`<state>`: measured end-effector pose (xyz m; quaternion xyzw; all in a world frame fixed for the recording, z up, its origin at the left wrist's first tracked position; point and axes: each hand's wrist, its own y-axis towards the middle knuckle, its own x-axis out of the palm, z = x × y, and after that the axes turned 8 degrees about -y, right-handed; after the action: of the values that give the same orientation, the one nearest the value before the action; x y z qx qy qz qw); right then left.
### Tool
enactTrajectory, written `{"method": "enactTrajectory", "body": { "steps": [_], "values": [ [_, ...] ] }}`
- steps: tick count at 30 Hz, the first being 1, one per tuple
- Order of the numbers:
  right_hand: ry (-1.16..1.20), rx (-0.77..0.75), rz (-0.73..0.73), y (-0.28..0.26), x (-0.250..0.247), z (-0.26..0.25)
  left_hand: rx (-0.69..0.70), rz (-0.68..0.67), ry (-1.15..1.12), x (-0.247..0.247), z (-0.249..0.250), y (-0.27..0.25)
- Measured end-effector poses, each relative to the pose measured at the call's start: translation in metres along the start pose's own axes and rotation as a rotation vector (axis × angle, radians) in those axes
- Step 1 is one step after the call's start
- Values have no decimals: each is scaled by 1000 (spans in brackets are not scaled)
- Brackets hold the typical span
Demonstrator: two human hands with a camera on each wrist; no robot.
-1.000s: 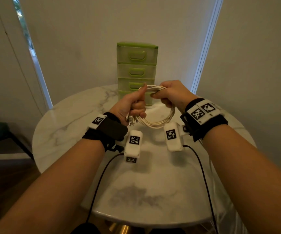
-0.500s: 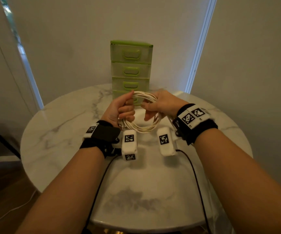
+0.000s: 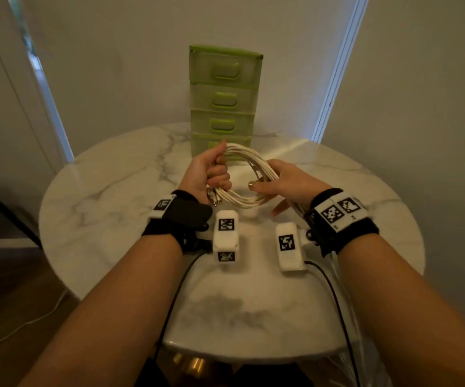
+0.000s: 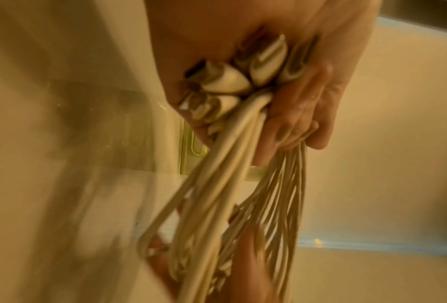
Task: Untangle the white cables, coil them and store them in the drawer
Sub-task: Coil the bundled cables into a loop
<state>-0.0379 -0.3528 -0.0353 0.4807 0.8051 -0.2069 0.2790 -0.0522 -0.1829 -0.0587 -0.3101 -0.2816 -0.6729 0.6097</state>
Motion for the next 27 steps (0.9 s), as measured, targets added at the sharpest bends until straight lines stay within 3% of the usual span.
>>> {"method": "enactTrajectory", "body": {
  "steps": [6, 12, 16, 22, 27],
  "values": [
    [-175, 50, -28, -32, -22, 10, 113, 85, -202, -13, 11, -3],
    [-226, 83, -136, -53, -47, 20, 201, 166, -217, -18, 17, -4],
    [-158, 131, 35, -51, -34, 16, 222, 137, -190, -15, 15, -5],
    [168, 223, 183, -33, -7, 10, 216, 16, -184, -12, 22, -12],
    [624, 458, 26, -21, 0, -1, 159, -140, -197, 2, 19, -18]
  ]
}}
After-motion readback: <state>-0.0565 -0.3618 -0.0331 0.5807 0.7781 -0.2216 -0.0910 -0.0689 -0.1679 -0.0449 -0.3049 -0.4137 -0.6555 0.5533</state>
